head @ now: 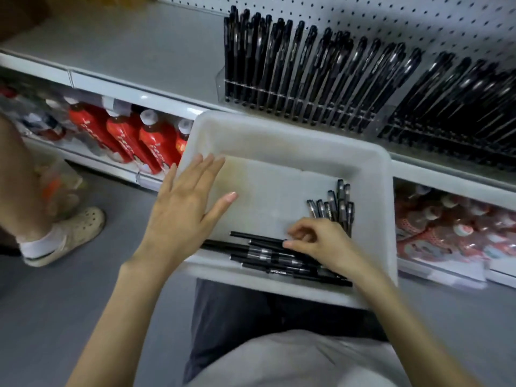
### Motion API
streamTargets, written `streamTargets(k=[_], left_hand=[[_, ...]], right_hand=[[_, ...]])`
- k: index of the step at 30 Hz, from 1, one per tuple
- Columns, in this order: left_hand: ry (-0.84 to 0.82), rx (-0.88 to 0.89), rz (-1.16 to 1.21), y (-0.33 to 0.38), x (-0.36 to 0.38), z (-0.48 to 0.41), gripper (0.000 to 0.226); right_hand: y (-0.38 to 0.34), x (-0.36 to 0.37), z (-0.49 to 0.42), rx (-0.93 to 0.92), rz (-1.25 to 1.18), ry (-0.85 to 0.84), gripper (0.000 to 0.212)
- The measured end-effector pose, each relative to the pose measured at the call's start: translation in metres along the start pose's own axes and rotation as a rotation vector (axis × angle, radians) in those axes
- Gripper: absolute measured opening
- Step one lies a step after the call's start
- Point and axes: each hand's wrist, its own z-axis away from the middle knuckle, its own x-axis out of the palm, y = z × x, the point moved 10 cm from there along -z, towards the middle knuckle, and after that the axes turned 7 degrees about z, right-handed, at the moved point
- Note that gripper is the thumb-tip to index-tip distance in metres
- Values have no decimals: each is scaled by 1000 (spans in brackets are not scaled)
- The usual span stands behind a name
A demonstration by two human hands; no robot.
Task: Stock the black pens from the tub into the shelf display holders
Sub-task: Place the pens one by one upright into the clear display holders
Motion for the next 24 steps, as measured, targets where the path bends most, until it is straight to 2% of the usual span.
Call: streamTargets(k=[3,8,14,20,24], left_hand=[[-28,11,-147,-3,9,7,68],[-42,16,-212,-4,13,11,68],[-58,4,-253,-3,15,12,69],[-19,10,-155,-3,11,11,66],[13,12,-95,-1,6,7,61]], right_hand=[[-7,9,3,-67,144,-1,28],[5,15,1,1,99,-8,33],[1,21,1,-14,82,-47,21],[2,19,2,-4,25,-51,19],[0,-6,4,-6,-75,98,28]])
